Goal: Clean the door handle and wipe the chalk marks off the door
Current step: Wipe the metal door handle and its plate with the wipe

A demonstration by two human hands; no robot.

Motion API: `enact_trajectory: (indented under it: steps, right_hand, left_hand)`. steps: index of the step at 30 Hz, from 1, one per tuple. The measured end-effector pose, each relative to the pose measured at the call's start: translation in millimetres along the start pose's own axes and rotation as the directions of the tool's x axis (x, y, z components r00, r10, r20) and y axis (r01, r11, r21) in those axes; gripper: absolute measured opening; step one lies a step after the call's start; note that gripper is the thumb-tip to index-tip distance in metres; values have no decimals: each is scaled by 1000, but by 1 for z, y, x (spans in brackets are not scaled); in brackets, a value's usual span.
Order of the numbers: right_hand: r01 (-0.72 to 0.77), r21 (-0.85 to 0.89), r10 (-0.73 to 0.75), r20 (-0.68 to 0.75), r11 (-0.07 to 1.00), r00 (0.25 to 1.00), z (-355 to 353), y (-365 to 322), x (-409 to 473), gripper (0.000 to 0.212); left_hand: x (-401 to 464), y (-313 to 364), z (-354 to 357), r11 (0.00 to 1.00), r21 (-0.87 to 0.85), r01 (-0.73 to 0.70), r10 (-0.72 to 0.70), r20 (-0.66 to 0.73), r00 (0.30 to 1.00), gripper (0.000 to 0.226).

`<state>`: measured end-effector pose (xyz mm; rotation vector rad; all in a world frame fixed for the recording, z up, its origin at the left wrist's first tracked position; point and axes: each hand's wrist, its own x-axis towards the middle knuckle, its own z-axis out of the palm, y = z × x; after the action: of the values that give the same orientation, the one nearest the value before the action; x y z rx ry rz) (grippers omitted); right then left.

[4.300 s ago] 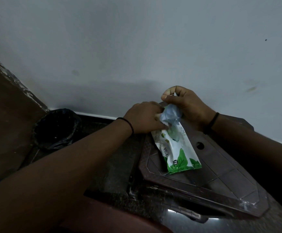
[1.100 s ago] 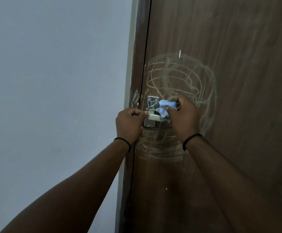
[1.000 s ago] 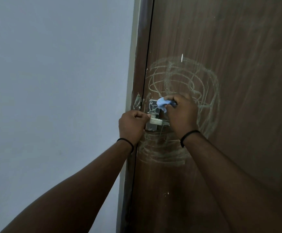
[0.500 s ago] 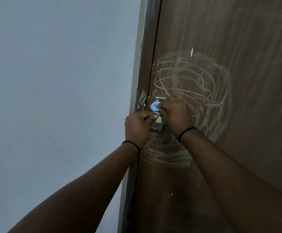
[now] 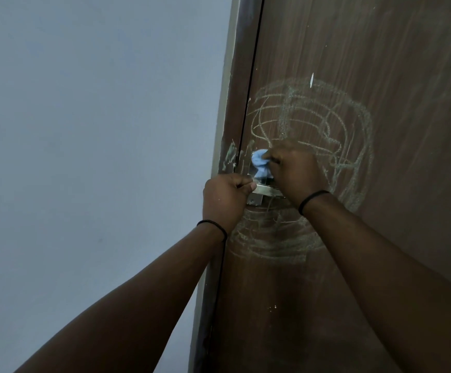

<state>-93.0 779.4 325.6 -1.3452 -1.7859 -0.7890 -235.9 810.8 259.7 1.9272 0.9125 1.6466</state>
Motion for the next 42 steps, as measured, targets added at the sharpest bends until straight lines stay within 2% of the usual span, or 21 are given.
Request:
enact_trajectory:
  steps: [1, 3, 6, 8, 9, 13, 15, 17, 19, 23, 26, 28, 32, 34, 39, 42]
  right_hand:
    - [-5, 7, 5, -55, 1000, 998, -2, 0, 2, 9]
    - [1, 25, 1, -72, 1000, 997, -3, -6, 8, 13]
    - [118, 2, -118, 72, 993, 990, -3, -10, 12, 13]
    - [147, -92, -127, 196, 985, 972, -7, -3, 10, 10]
    - [136, -115, -110, 207, 984, 972, -10, 2, 8, 10]
    - [3, -54, -1, 48, 999, 999, -14, 8, 7, 15]
    - [54, -18, -53, 42, 998, 998, -7, -5, 13, 15]
    - [141, -7, -139, 131, 990, 982, 1, -19, 14, 14]
    - [193, -121, -179, 116, 974, 977, 2, -18, 11, 15]
    - [-36, -133, 49, 95, 991, 994, -6, -1, 12, 21]
    - [38, -60, -27, 177, 997, 984, 1, -14, 26, 21]
    - [100, -75, -77, 262, 992, 962, 2, -20, 32, 18]
    - [-6, -83, 15, 102, 997, 995, 3, -4, 22, 19]
    - [-11, -80, 20, 107, 997, 994, 5, 0, 14, 18]
    - [-120, 79, 119, 20, 990, 993, -1, 5, 16, 20]
    - [30, 46, -37, 169, 999, 985, 3, -10, 18, 17]
  left_hand:
    - [-1, 0, 0, 1000, -4, 3, -3, 0, 1000, 10]
    - [-1, 2, -1, 1000, -2, 12, -12, 5, 1000, 10]
    - [1, 4, -3, 999, 14, 36, -36, 20, 999, 7]
    - [2, 6, -4, 998, 23, 54, -55, 30, 998, 8]
    - [2, 6, -4, 998, 22, 63, -64, 37, 997, 9]
    - [3, 8, -4, 996, 21, 88, -89, 42, 995, 11]
    - [4, 8, -4, 996, 40, 80, -81, 47, 996, 15]
    - [4, 9, -4, 996, 57, 69, -72, 52, 996, 16]
    - [4, 9, -5, 996, 70, 59, -62, 50, 997, 14]
    - [5, 9, -7, 997, 64, 54, -57, 40, 998, 4]
    - [6, 10, -5, 996, 83, 41, -44, 41, 998, 4]
    - [7, 11, -5, 993, 117, 18, -21, 26, 999, 3]
    - [12, 13, -7, 992, 122, -12, 11, 13, 1000, 6]
    - [12, 12, -7, 992, 124, -36, 33, 23, 999, 7]
    - [6, 8, -5, 995, 96, -32, 29, 27, 999, 13]
    - [6, 7, -4, 994, 111, 8, -12, 38, 999, 7]
